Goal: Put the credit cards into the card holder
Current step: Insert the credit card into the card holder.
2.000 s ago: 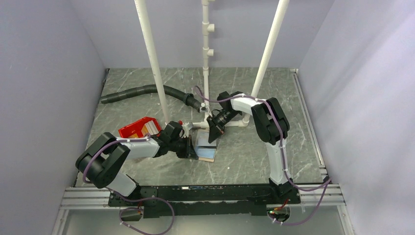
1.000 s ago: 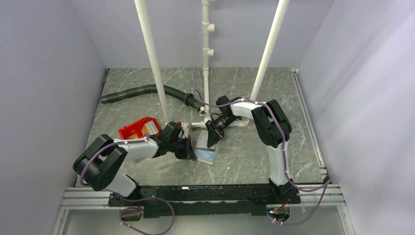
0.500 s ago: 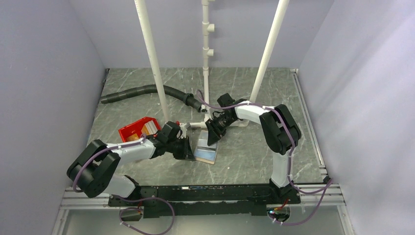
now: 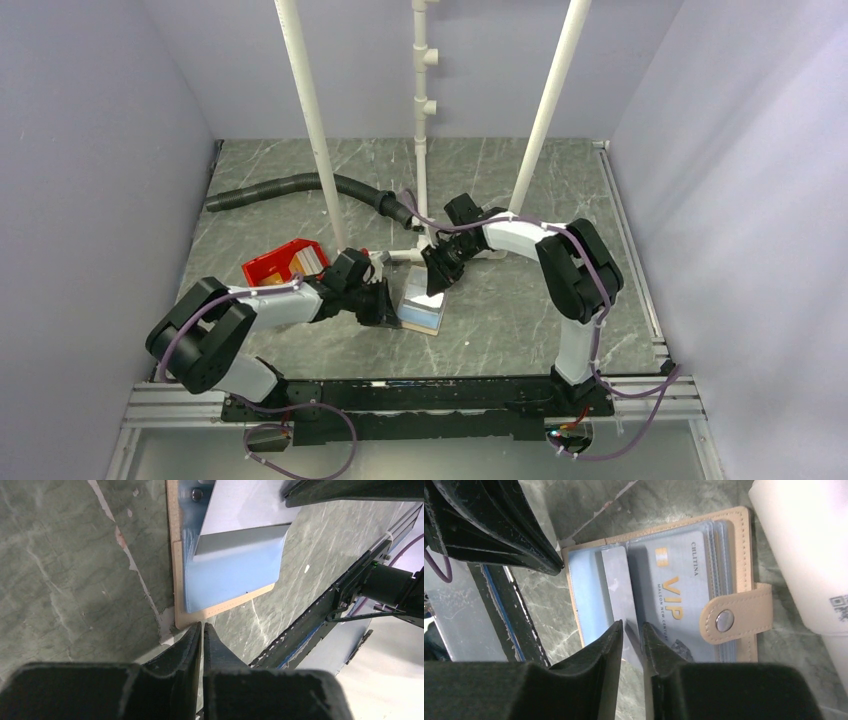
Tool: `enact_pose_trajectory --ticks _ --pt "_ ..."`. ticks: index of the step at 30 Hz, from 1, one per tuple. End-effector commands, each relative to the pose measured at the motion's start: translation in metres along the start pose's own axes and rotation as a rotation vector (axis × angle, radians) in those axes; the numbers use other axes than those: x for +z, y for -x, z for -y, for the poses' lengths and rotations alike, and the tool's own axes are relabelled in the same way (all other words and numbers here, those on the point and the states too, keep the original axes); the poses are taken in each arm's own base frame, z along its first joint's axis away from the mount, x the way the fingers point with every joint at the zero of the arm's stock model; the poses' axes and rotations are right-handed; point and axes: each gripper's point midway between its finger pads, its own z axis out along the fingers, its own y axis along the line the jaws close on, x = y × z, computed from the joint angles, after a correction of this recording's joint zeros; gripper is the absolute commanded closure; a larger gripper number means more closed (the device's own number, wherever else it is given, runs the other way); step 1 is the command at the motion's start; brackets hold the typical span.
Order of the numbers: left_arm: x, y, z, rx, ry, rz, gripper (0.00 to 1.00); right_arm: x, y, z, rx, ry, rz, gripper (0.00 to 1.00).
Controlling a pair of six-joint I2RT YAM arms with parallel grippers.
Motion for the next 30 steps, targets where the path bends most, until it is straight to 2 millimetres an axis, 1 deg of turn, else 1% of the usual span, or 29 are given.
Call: enact_pose_trajectory --ticks 1,4,7,10,13,16,20,22,26,28,30 --pt "0.004 0.006 0.007 0.001 -0.036 0.013 0.89 -0.001 0.002 -0.008 -0.018 -0.004 0.019 0.80" --pt "0.007 0.005 0.003 -0.008 -0.028 0.008 0.89 0.003 -0.002 -0.010 -0.007 0.008 0.014 0.85" --pt "0.008 0.003 -0.001 -0.022 -0.011 0.005 0.90 0.006 -0.005 -0.012 -0.018 0.008 0.006 0.85" --pt "0.010 0.002 -0.005 -0.030 0.003 0.003 0.90 0.012 -0.009 -0.016 -0.081 0.006 -0.013 0.87" --pt "0.011 0.001 -0.007 -0.036 0.008 0.005 0.90 0.017 -0.011 -0.015 -0.130 -0.006 -0.038 0.92" --pt "0.011 0.001 -0.008 -0.036 0.011 0.008 0.91 0.019 -0.010 -0.016 -0.158 0.003 -0.036 0.94" --pt "0.010 0.001 -0.009 -0.036 0.010 0.009 0.91 0.021 -0.004 -0.023 -0.170 0.044 -0.021 0.94" --pt "0.010 0.001 -0.007 -0.032 0.005 0.010 0.91 0.024 -0.005 -0.028 -0.169 0.069 -0.025 0.94" --pt "0.004 0.005 0.001 -0.008 -0.026 0.036 0.85 0.023 -0.005 -0.035 -0.141 0.117 -0.012 0.94" --pt "-0.001 0.005 0.003 0.000 -0.032 0.045 0.80 0.020 -0.005 -0.035 -0.117 0.131 -0.008 0.91" --pt "-0.006 0.007 0.006 0.012 -0.038 0.060 0.75 0.016 -0.006 -0.030 -0.108 0.078 -0.005 0.82"
